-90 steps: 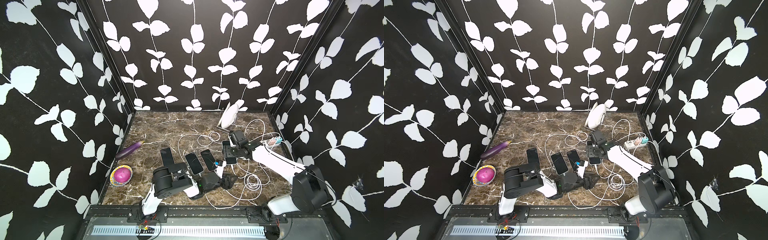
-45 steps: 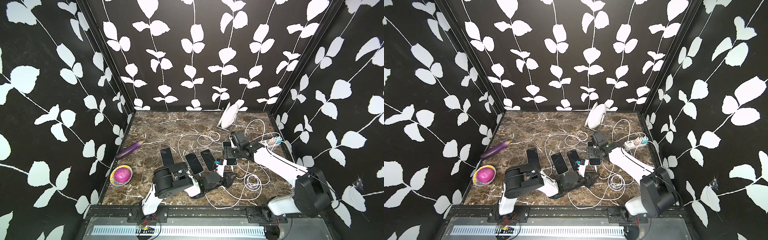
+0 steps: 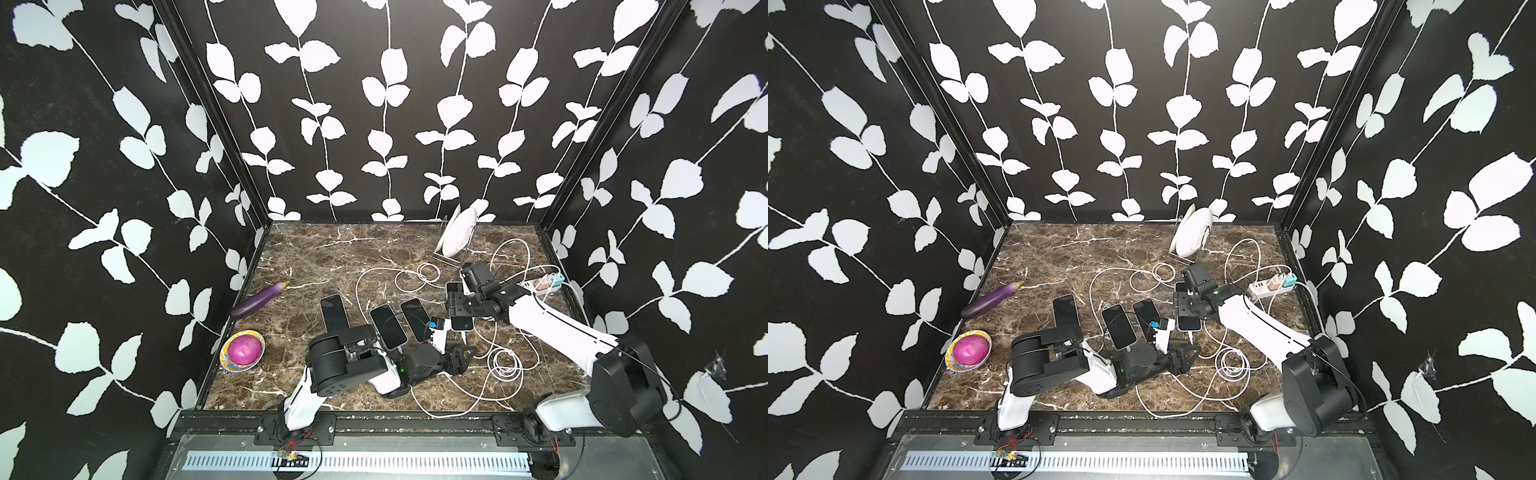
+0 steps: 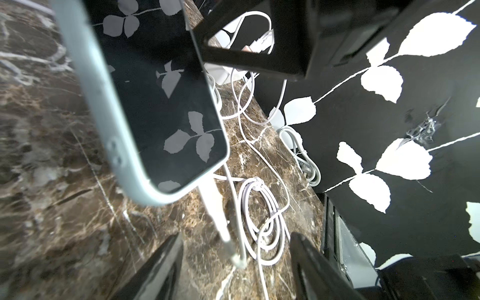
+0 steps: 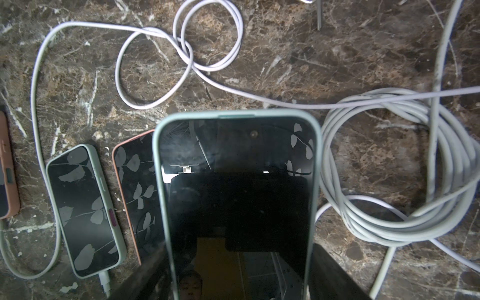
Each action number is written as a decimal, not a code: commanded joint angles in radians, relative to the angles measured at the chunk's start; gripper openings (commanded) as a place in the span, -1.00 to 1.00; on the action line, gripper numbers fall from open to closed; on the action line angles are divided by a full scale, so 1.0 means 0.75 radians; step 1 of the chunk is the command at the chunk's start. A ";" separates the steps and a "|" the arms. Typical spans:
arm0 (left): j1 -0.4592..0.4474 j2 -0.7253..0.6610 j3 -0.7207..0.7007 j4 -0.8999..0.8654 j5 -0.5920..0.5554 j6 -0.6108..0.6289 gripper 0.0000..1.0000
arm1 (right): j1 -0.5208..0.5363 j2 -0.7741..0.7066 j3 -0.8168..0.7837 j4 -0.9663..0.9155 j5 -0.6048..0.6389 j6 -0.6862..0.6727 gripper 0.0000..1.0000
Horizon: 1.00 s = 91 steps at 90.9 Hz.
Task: Unplug the charging cable from the phone
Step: Remove the charging cable from the phone.
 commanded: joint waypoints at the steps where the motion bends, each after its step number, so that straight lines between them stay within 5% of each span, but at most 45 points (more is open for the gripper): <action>1: 0.008 0.022 -0.024 0.078 -0.021 -0.029 0.24 | -0.012 -0.051 0.028 0.035 0.009 0.036 -1.00; 44: 0.018 0.052 0.049 0.072 -0.001 -0.035 -0.17 | -0.018 -0.082 -0.008 0.089 -0.048 0.070 -1.00; 60: 0.018 0.050 0.050 0.036 -0.020 -0.045 -0.55 | -0.027 -0.076 -0.004 0.093 -0.055 0.076 -1.00; 70: 0.018 0.044 0.048 -0.002 -0.034 -0.053 -0.99 | -0.033 -0.077 0.009 0.091 -0.048 0.073 -1.00; 91: 0.014 0.042 0.055 -0.058 -0.040 -0.071 -1.00 | -0.066 -0.063 0.069 0.085 -0.004 0.056 -1.00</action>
